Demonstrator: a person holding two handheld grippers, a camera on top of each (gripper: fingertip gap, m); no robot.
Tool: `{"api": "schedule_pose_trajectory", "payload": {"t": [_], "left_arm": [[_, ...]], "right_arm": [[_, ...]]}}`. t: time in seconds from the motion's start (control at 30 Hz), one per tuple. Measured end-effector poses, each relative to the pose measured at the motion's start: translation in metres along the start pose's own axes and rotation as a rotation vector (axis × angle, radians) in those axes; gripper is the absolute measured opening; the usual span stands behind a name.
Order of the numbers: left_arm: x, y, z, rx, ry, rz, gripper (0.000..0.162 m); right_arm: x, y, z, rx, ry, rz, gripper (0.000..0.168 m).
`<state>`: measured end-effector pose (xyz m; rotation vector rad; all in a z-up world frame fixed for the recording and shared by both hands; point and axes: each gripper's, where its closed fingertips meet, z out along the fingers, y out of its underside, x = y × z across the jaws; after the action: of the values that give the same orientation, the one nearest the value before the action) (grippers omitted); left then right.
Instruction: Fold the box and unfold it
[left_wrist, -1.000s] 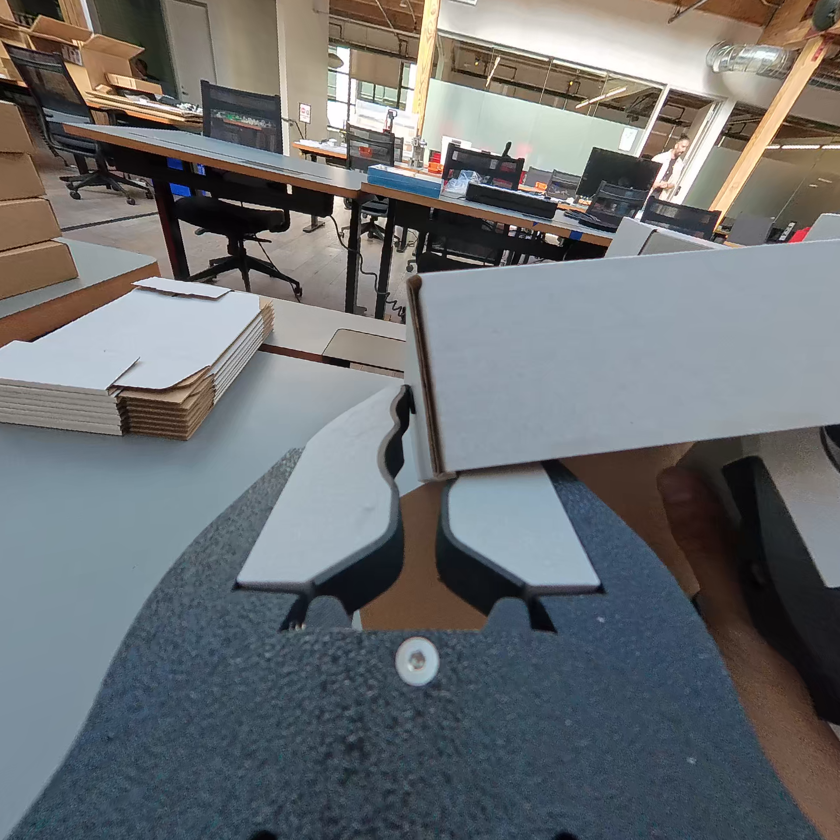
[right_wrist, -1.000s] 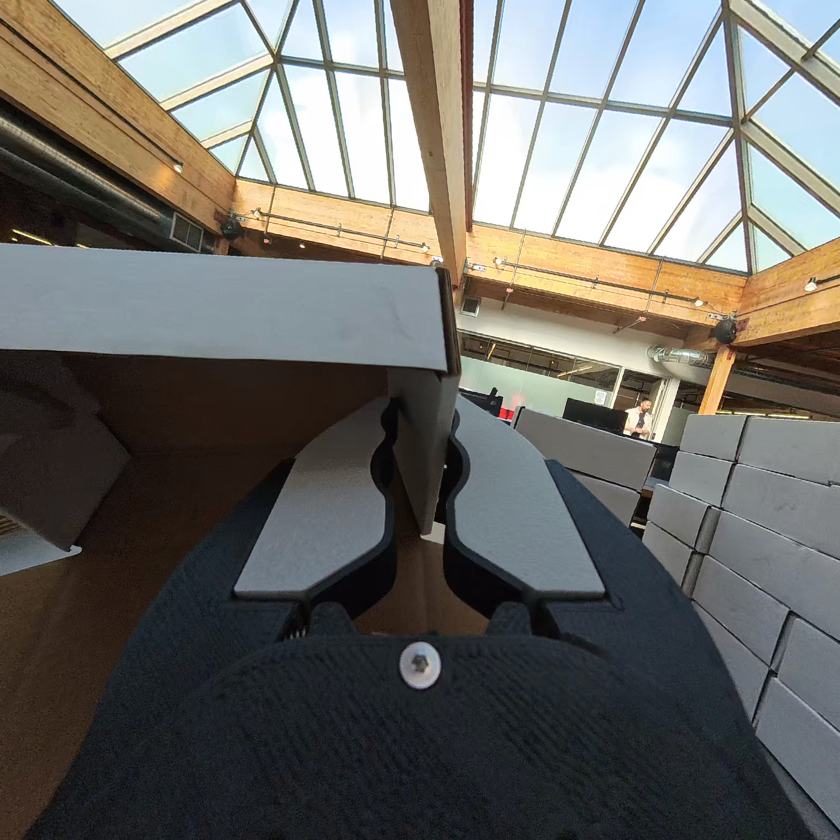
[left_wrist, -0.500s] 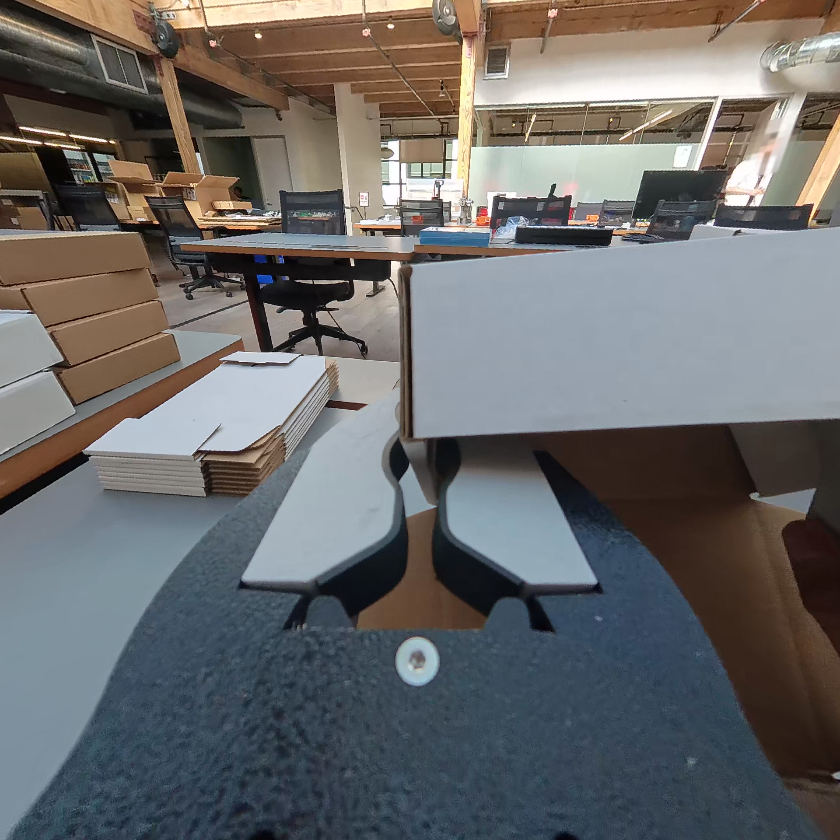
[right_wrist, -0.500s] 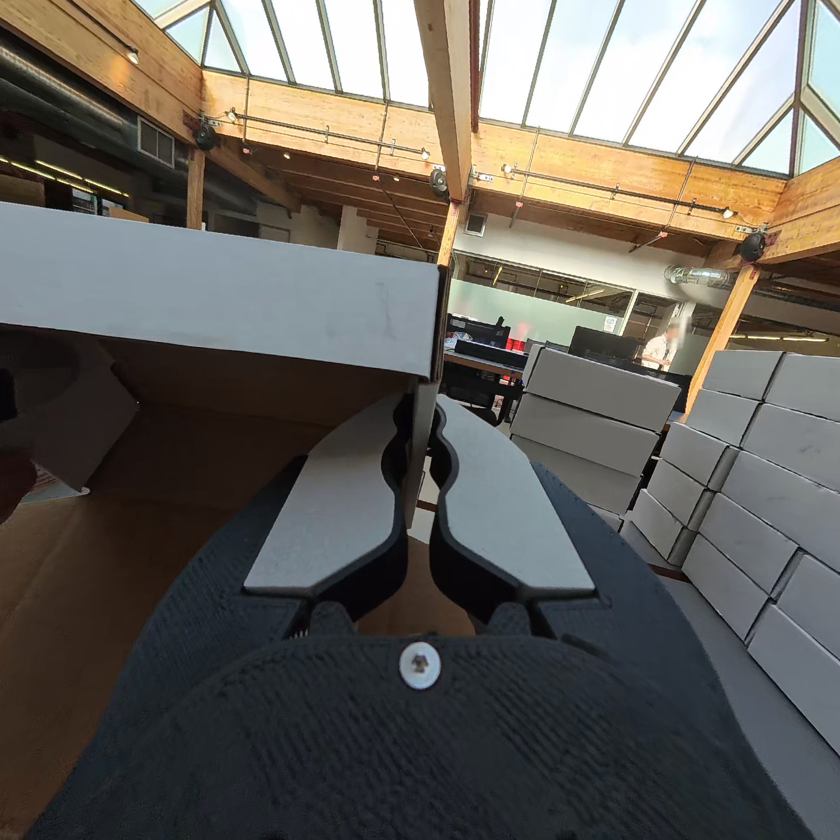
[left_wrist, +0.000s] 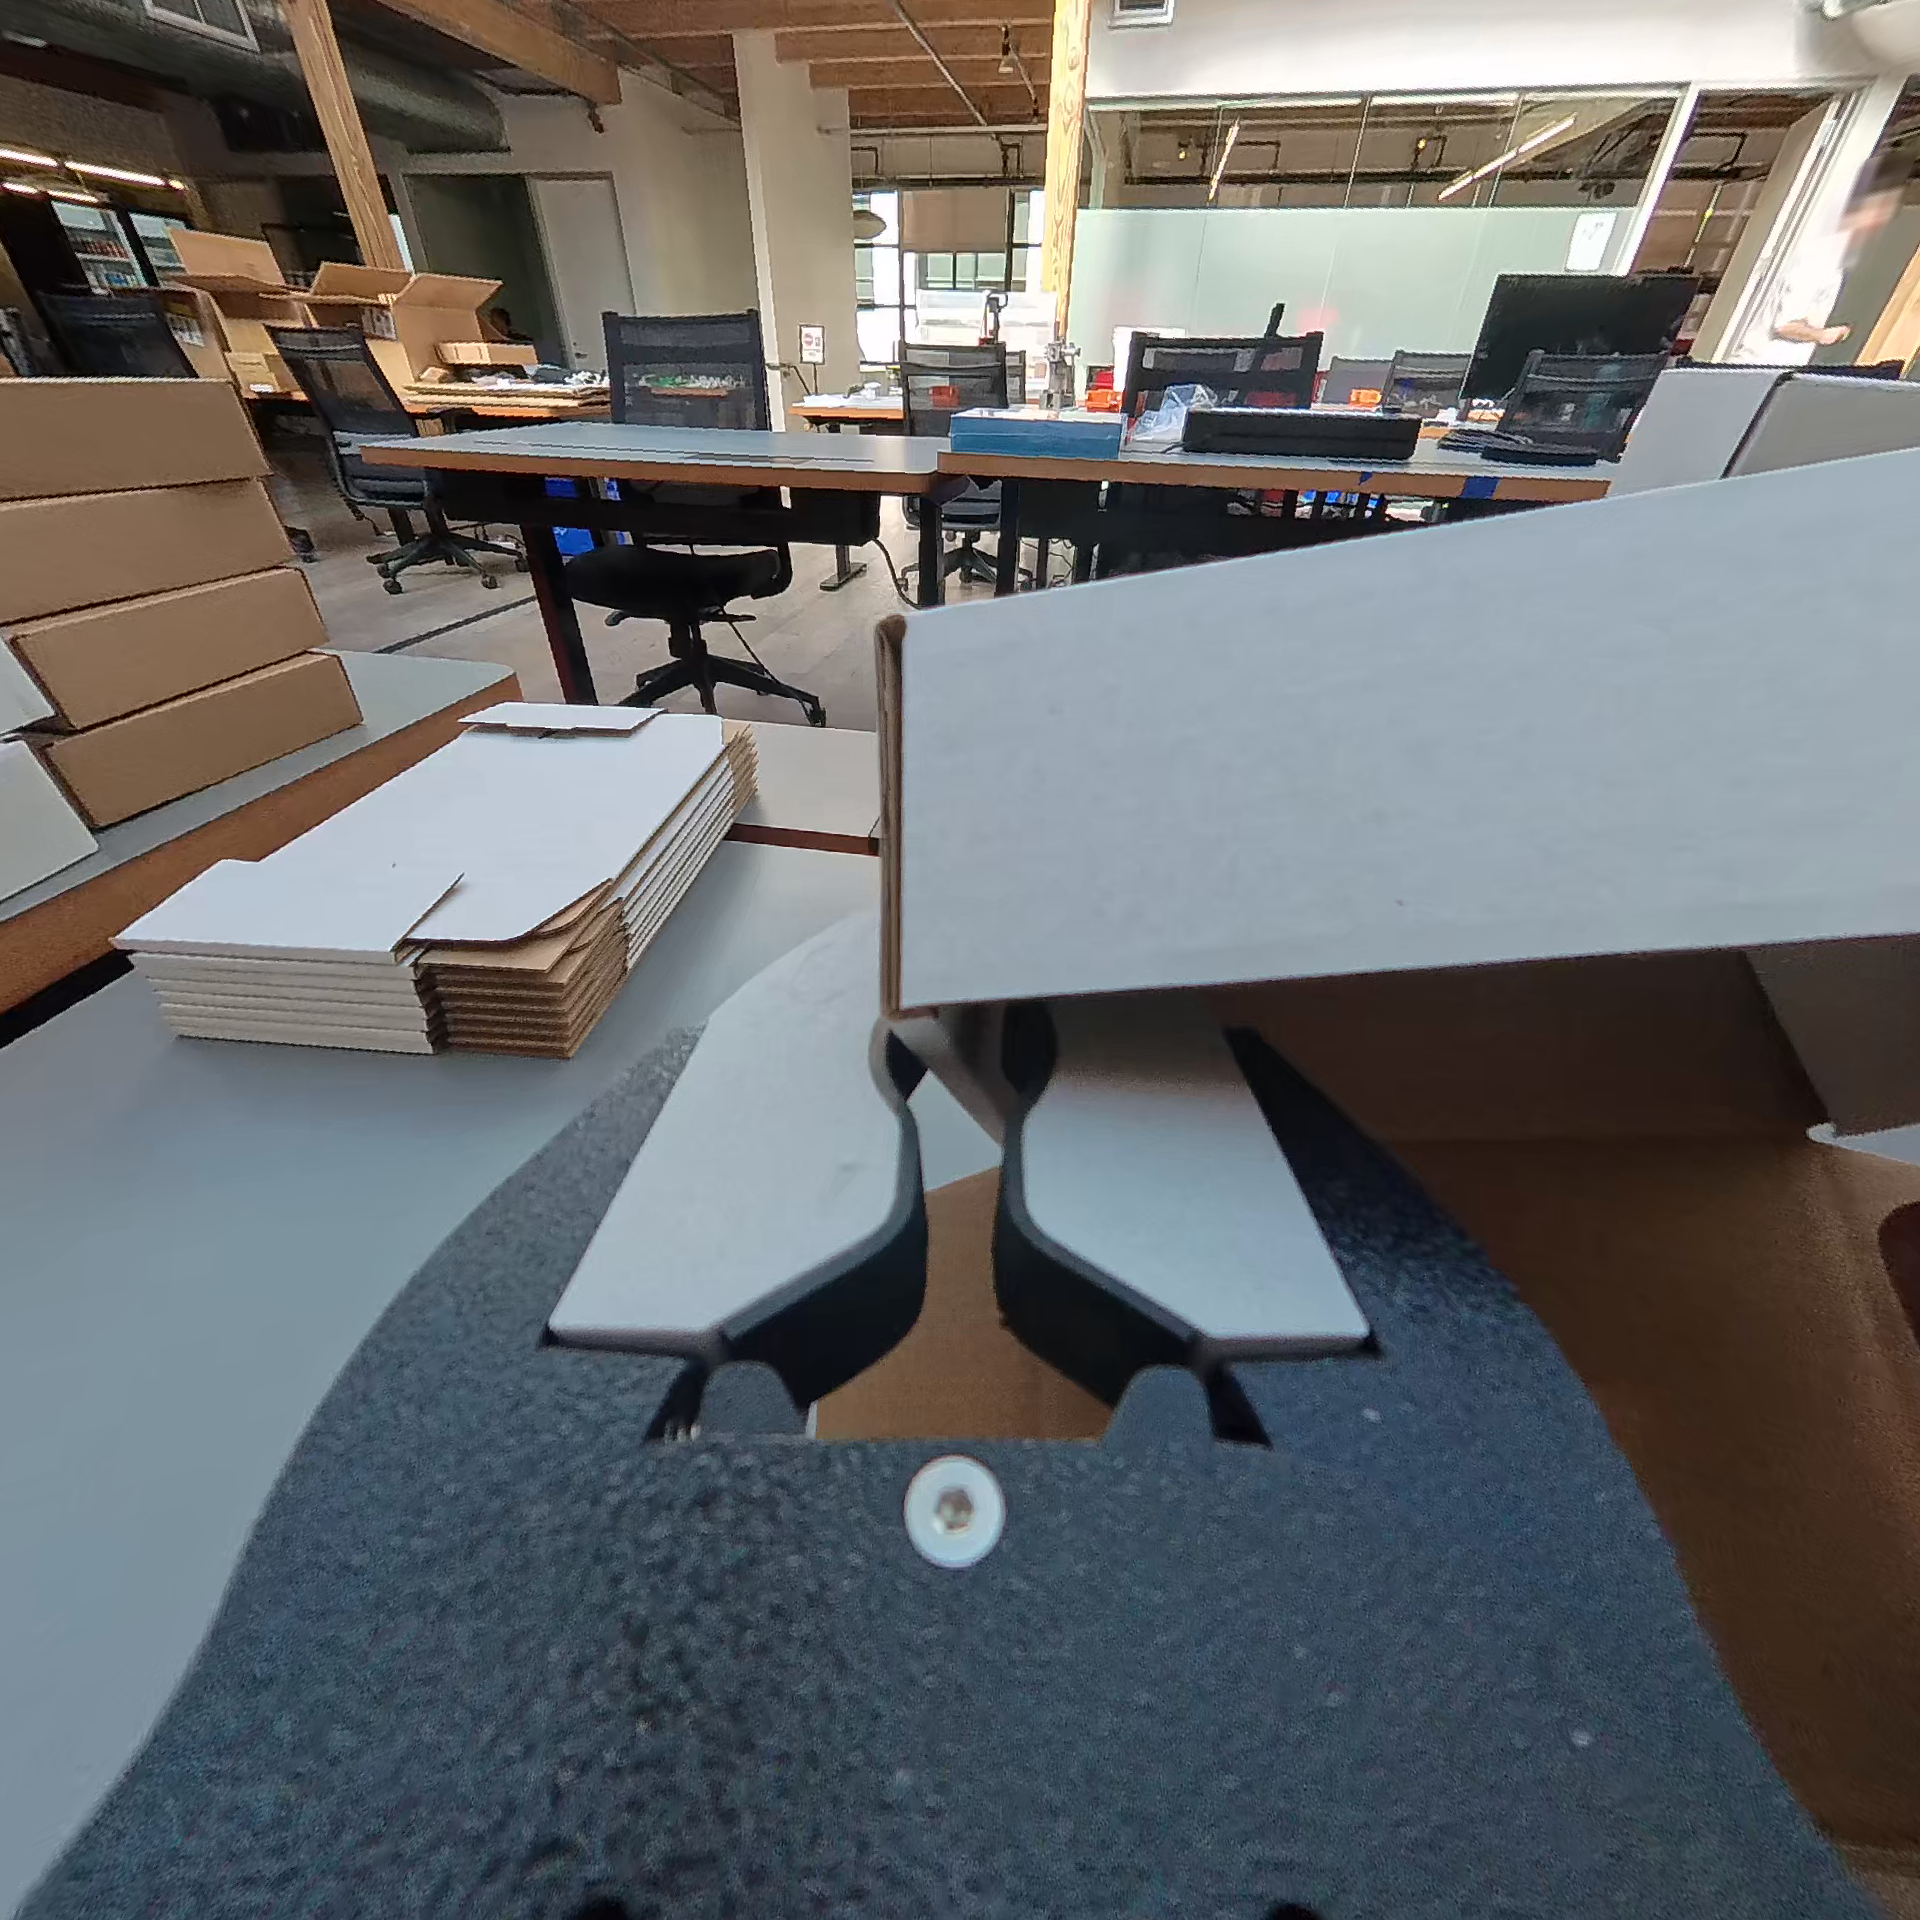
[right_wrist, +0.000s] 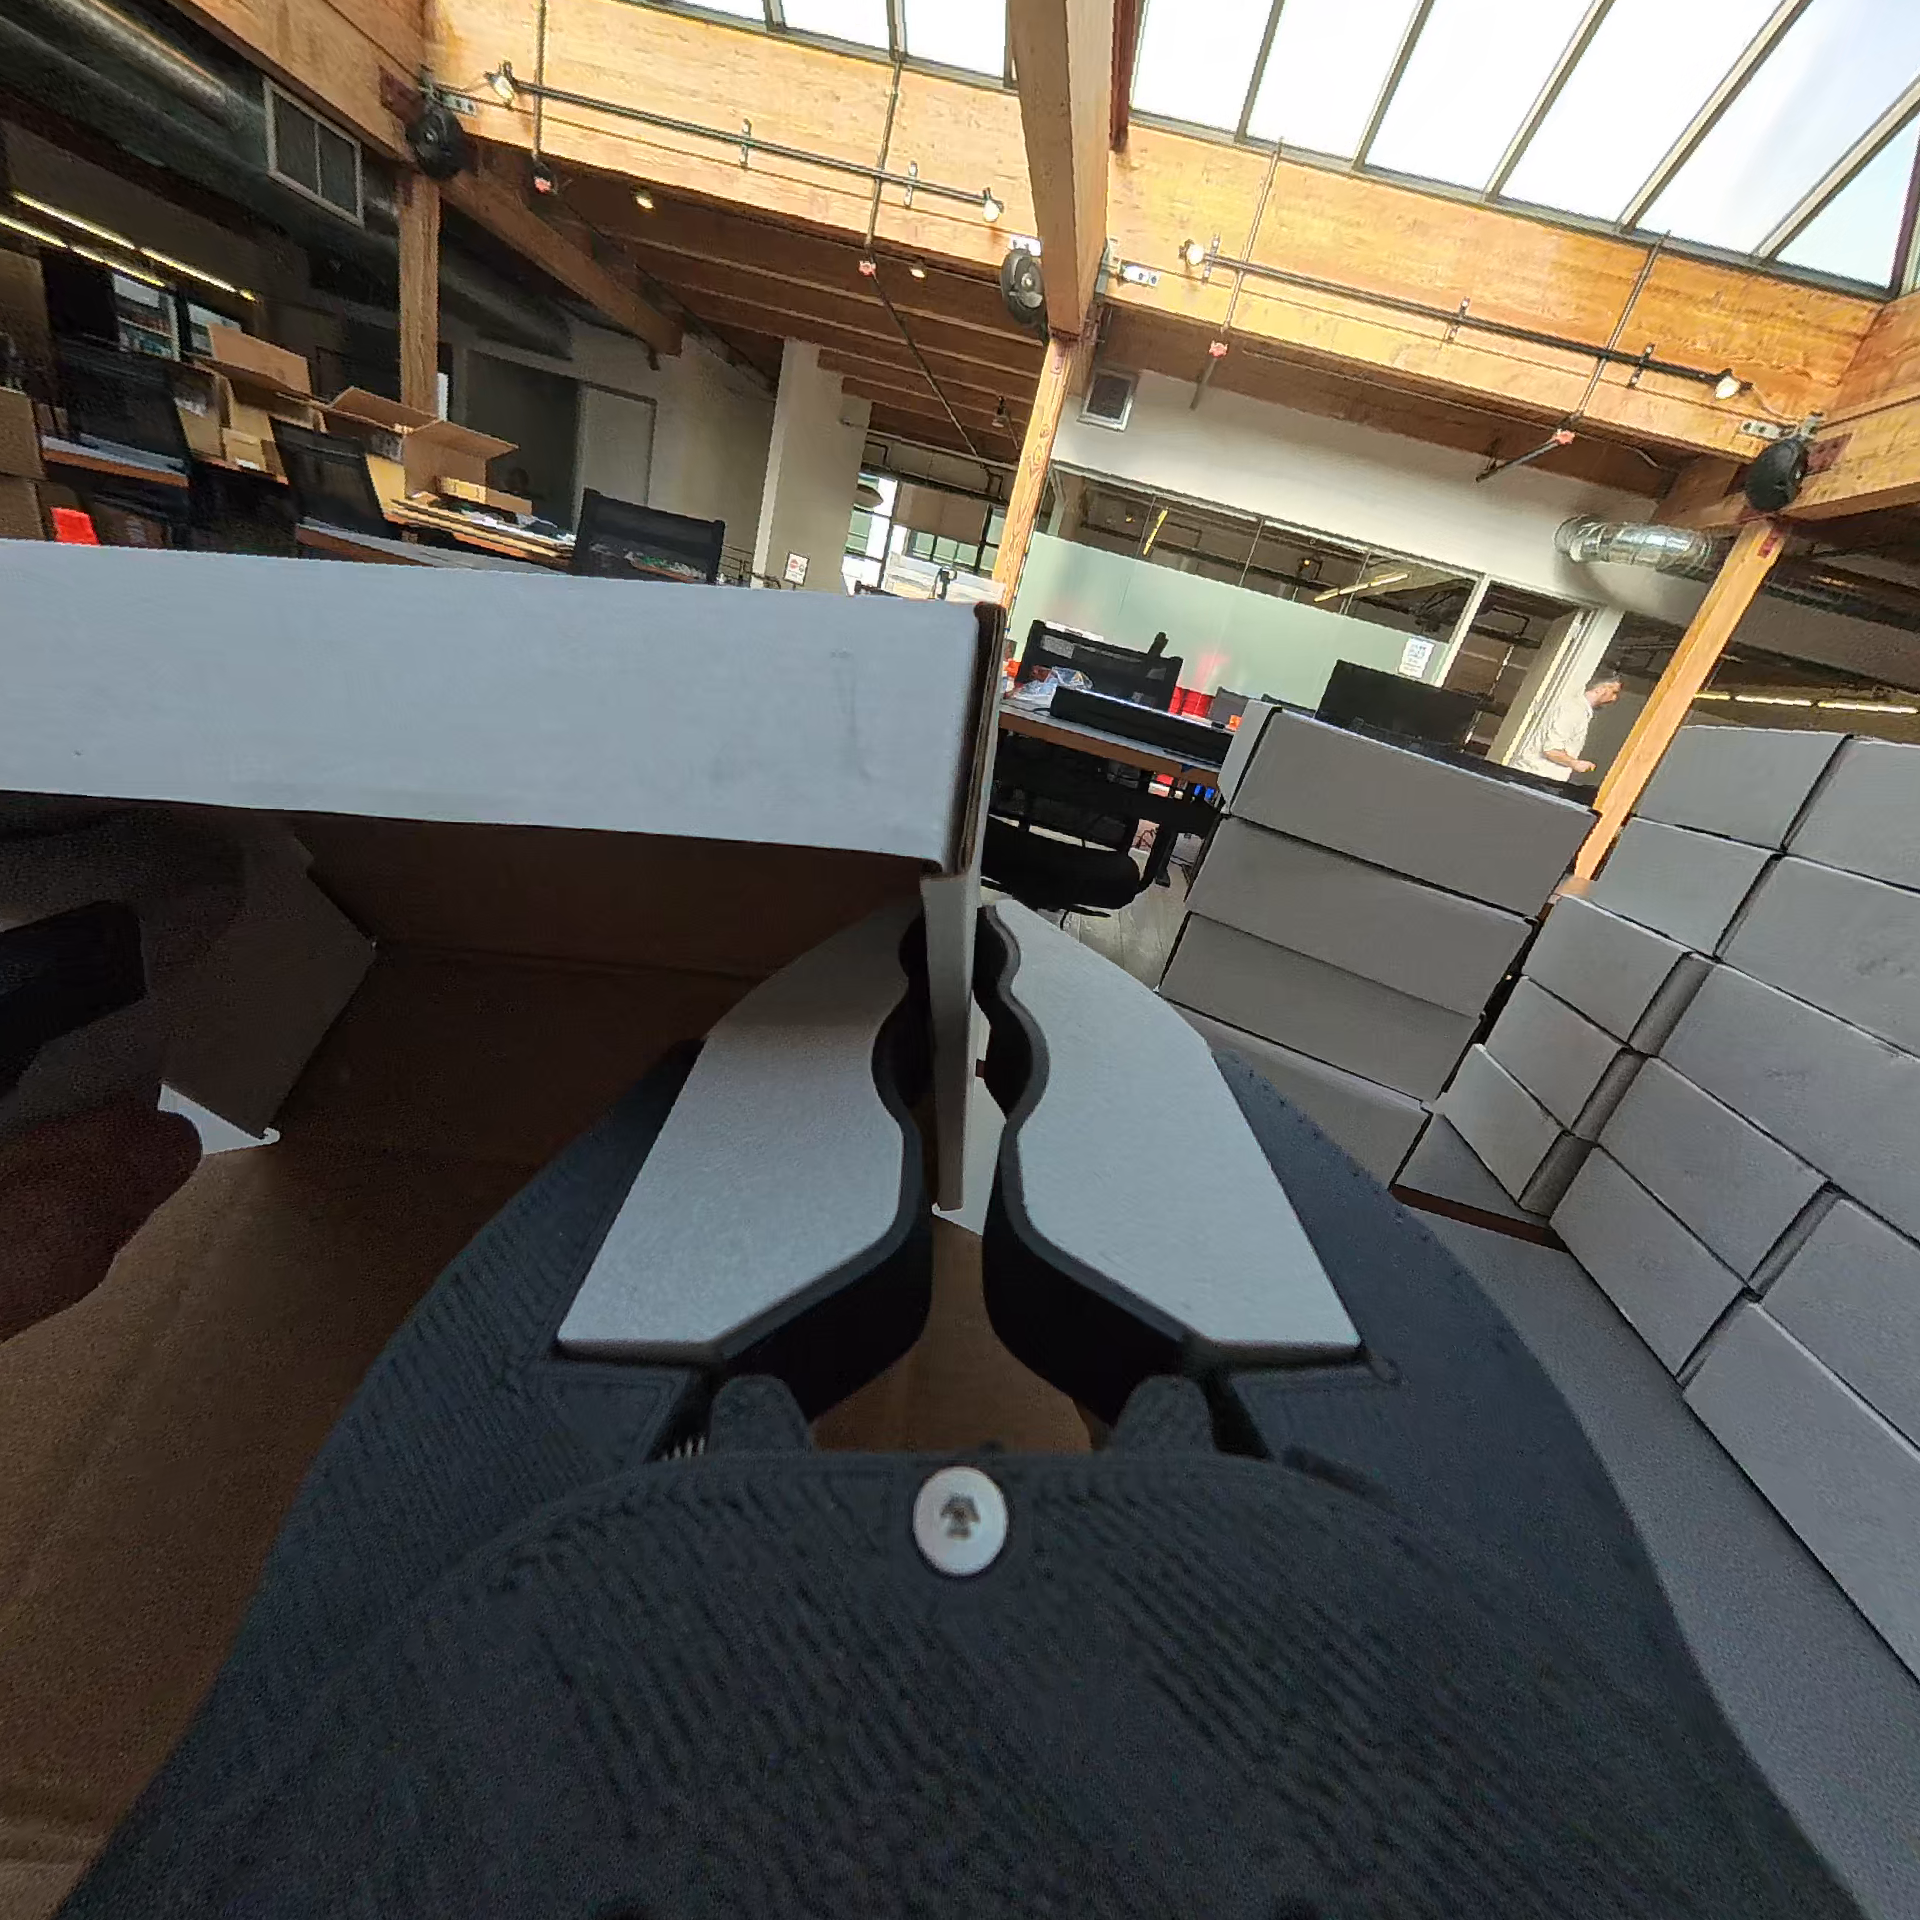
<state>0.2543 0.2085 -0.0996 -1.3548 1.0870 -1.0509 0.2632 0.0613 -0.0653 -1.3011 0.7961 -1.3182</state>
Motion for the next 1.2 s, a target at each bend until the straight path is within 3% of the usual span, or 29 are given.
{"api": "schedule_pose_trajectory", "payload": {"t": [0.5, 0.77, 0.83, 0.93, 1.0, 1.2], "left_arm": [[-0.001, 0.017, 0.006, -0.06, -0.012, 0.025, 0.01], [0.006, 0.009, 0.007, -0.074, 0.041, 0.019, 0.007], [0.001, 0.003, 0.01, -0.082, 0.051, -0.003, 0.007], [-0.014, -0.011, 0.019, -0.107, 0.04, 0.038, 0.007], [-0.025, -0.023, 0.025, -0.119, 0.039, 0.112, 0.006], [-0.023, -0.06, 0.042, -0.237, 0.21, 0.329, 0.006]], "right_arm": [[-0.006, 0.013, 0.003, -0.036, -0.035, -0.009, 0.007], [0.0, 0.016, 0.006, -0.058, -0.063, 0.043, 0.008], [-0.007, 0.014, 0.006, -0.069, -0.158, 0.031, 0.017], [-0.022, 0.001, -0.006, -0.042, -0.345, 0.027, 0.05], [-0.021, -0.009, -0.02, -0.031, -0.437, 0.029, 0.062], [0.021, -0.036, -0.052, 0.063, -0.563, 0.141, 0.075]]}}
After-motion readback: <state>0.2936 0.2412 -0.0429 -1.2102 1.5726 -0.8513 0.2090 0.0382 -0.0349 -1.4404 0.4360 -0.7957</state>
